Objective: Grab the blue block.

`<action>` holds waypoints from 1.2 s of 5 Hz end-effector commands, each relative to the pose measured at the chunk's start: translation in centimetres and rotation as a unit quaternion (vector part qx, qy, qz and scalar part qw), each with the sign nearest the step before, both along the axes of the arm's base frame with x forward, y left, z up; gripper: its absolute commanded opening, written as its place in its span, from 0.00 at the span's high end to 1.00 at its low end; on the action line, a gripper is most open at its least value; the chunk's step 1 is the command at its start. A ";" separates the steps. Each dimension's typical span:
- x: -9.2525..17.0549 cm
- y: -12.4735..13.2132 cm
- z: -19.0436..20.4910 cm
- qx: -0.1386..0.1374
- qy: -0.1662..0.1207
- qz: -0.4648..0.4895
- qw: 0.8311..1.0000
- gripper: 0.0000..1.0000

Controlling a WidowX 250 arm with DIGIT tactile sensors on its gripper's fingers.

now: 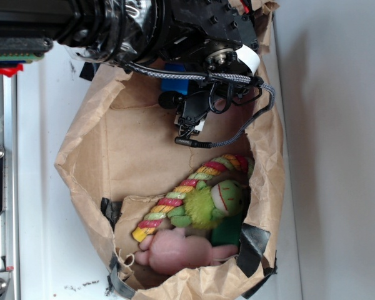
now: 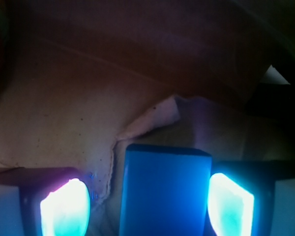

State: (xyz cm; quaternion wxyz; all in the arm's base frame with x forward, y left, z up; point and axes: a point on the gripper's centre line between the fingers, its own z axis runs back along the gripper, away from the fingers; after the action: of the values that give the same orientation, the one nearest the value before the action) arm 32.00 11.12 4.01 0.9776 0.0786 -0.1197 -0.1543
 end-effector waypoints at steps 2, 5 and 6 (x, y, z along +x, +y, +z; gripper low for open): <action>0.6 -0.2 1.1 0.013 -0.018 -0.006 1.000 1.00; 0.3 -0.2 2.0 0.008 -0.030 -0.001 1.000 1.00; -0.3 -0.9 4.5 -0.029 -0.042 -0.005 0.999 1.00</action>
State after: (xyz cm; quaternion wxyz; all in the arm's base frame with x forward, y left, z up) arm 30.92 9.44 6.33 0.9775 0.0274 -0.1357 -0.1594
